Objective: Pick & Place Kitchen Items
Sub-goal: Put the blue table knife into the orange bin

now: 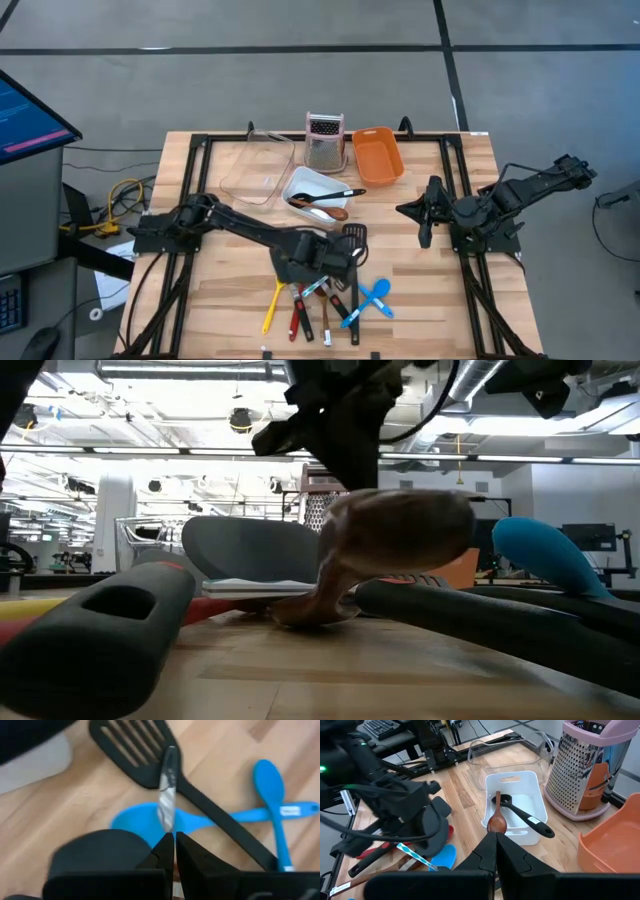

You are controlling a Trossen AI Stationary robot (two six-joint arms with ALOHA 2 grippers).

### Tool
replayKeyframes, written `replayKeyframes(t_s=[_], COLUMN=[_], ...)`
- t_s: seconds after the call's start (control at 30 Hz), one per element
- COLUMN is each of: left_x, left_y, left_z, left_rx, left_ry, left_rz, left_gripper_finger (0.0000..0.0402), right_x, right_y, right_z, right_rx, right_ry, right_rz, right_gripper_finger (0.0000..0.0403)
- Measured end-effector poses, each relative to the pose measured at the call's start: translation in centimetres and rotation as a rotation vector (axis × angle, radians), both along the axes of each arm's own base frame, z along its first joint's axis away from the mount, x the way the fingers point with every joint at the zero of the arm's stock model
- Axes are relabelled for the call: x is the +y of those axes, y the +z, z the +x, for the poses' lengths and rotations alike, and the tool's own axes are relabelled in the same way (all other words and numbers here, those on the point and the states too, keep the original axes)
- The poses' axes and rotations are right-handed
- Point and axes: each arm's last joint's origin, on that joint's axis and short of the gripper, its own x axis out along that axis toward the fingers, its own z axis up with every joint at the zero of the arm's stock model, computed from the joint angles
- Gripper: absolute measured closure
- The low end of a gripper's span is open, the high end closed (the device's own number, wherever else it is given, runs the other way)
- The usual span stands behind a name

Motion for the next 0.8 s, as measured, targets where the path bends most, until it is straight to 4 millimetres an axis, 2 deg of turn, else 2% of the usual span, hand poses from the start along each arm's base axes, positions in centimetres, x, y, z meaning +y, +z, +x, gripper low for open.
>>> replayKeyframes(t_s=[0.23,0.6,0.7,0.8], left_x=[0.5,-0.9,-1.6,-2.5], left_y=[-1.0,-1.2,-0.5,1.3], left_z=[-0.3,-0.6,-0.3,0.2], left_rx=[0.062,0.038,-0.031,-0.183], left_ry=[0.007,-0.018,-0.037,-0.057], left_rz=[0.014,0.004,-0.018,-0.076], left_gripper_finger=[0.0399,0.0399,0.0399,0.0399], right_x=[0.0,0.0,0.0,0.0], right_y=[0.0,0.0,0.0,0.0], right_z=[0.0,0.0,0.0,0.0], right_rx=[0.0,0.0,0.0,0.003], right_ry=[-0.001,-0.002,-0.002,-0.002], right_rz=[0.0,0.0,-0.001,-0.002], right_gripper_finger=[0.0403,0.0403,0.0403,0.0403])
